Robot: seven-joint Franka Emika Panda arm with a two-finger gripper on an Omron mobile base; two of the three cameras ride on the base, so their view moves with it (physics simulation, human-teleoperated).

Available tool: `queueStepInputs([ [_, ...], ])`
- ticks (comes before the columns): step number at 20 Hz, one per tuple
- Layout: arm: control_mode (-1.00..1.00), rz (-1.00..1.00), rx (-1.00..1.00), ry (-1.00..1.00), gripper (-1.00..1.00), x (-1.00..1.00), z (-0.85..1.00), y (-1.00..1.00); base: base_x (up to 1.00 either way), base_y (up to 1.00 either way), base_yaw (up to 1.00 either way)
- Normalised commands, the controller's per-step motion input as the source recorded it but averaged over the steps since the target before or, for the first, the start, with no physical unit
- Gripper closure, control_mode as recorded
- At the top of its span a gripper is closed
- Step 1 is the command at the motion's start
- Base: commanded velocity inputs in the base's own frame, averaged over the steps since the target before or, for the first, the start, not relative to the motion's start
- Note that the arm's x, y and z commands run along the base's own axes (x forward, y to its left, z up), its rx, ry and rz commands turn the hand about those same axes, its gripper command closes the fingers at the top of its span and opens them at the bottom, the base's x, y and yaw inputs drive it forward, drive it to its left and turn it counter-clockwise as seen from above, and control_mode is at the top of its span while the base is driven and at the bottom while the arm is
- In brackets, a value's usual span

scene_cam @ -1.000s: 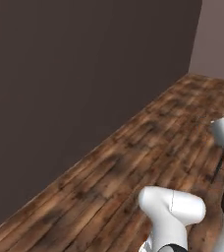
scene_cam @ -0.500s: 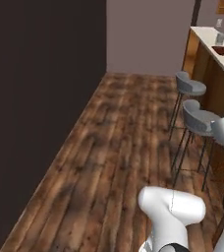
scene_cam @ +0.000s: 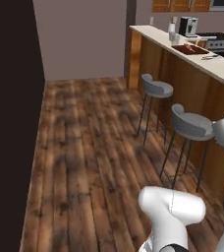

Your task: Take the tongs from the drawer on the right and place them on the dining counter next to the tray containing the kebab skewer.

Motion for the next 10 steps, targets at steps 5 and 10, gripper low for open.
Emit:
queueStepInputs([
  [5, 1.0, 0.0, 0.0, 0.0, 1.0, 0.0, 0.0, 0.0, 1.0, 0.89, -0.42],
  [10, 1.0, 0.0, 0.0, 0.0, 1.0, 0.0, 0.0, 0.0, 1.0, 0.72, -0.31],
])
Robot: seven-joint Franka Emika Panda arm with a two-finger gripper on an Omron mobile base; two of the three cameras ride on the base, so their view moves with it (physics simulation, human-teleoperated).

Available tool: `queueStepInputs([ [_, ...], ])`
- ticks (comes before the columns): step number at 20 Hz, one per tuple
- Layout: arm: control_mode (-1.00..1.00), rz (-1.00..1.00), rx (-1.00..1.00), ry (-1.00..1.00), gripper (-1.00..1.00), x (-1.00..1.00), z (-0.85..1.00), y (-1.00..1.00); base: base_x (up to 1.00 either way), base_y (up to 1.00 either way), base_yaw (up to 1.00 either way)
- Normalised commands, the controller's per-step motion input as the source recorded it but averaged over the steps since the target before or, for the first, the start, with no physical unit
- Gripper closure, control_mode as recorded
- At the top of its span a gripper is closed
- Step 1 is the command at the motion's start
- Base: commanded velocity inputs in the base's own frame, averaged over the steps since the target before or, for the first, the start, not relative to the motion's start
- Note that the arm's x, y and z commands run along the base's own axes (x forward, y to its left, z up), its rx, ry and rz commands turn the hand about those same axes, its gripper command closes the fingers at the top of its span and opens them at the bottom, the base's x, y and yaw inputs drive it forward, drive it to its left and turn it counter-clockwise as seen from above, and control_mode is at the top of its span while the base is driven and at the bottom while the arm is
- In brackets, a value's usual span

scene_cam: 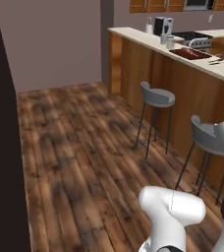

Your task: Take the tongs from the drawer on the right and place them on the dining counter next to the tray containing the kebab skewer.

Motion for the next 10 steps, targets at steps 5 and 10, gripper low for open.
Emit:
queueStepInputs([
  [5, 1.0, 0.0, 0.0, 0.0, 1.0, 0.0, 0.0, 0.0, 1.0, 0.92, -0.31],
  [10, 1.0, 0.0, 0.0, 0.0, 1.0, 0.0, 0.0, 0.0, 1.0, 0.95, -0.31],
])
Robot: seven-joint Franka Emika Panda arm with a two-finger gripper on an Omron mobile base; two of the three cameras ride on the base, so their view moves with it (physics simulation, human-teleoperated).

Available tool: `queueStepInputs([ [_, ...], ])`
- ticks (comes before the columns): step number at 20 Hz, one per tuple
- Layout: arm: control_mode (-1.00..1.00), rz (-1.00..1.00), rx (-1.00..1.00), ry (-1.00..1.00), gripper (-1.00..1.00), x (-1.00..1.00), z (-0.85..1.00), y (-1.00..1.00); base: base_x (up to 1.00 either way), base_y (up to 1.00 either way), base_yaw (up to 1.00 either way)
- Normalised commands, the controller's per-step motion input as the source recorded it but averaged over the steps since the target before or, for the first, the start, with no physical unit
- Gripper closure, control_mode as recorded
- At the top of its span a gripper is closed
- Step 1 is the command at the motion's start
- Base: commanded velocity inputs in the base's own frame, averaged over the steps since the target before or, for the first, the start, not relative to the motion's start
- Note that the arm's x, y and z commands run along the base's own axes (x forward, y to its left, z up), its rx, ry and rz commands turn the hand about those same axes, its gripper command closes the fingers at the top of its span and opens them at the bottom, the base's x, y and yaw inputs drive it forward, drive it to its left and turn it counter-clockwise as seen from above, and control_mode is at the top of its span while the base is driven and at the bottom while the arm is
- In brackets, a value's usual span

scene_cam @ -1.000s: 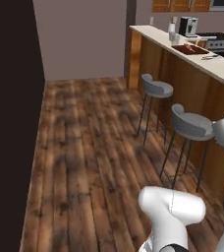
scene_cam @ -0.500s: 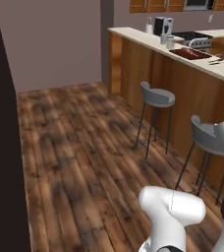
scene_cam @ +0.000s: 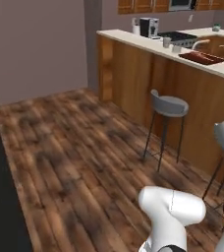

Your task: Take the tongs from the drawer on the right and place them on the dining counter next to the tray containing the kebab skewer.

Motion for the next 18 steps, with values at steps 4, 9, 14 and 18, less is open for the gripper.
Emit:
queueStepInputs([
  [4, 1.0, 0.0, 0.0, 0.0, 1.0, 0.0, 0.0, 0.0, 1.0, 0.98, -0.32],
  [9, 1.0, 0.0, 0.0, 0.0, 1.0, 0.0, 0.0, 0.0, 1.0, 1.0, -0.34],
  [14, 1.0, 0.0, 0.0, 0.0, 1.0, 0.0, 0.0, 0.0, 1.0, 0.97, -0.32],
  [18, 1.0, 0.0, 0.0, 0.0, 1.0, 0.0, 0.0, 0.0, 1.0, 0.95, -0.32],
])
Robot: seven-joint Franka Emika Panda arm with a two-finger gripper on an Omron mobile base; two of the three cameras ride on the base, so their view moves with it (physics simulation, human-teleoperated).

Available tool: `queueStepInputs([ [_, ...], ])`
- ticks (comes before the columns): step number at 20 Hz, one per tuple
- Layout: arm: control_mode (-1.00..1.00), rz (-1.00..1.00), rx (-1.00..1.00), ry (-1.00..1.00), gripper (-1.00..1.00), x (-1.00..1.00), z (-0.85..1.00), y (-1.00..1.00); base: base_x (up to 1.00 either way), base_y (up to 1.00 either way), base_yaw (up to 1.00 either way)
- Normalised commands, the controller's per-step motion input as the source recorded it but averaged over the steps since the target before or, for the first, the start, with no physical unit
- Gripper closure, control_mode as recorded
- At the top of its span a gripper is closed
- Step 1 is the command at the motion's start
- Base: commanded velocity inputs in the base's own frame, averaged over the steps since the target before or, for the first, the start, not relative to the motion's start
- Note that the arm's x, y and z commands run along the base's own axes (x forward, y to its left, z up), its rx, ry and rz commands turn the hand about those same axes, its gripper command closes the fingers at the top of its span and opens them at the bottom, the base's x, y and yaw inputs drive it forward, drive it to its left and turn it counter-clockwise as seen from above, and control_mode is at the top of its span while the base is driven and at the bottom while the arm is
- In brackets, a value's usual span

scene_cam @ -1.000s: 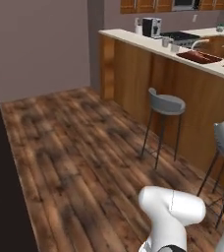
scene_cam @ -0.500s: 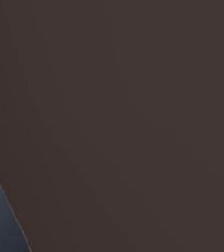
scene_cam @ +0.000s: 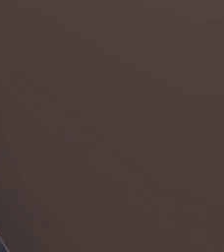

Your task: Take the tongs from the drawer on the right and place them on the dining counter next to the tray containing the kebab skewer.

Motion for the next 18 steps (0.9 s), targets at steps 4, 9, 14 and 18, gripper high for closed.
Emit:
queueStepInputs([
  [4, 1.0, 0.0, 0.0, 0.0, 1.0, 0.0, 0.0, 0.0, 1.0, 0.87, -0.37],
  [9, 1.0, 0.0, 0.0, 0.0, 1.0, 0.0, 0.0, 0.0, 1.0, 0.85, -0.48],
  [14, 1.0, 0.0, 0.0, 0.0, 1.0, 0.0, 0.0, 0.0, 1.0, 1.0, -0.42],
  [18, 1.0, 0.0, 0.0, 0.0, 1.0, 0.0, 0.0, 0.0, 1.0, 1.0, -0.42],
])
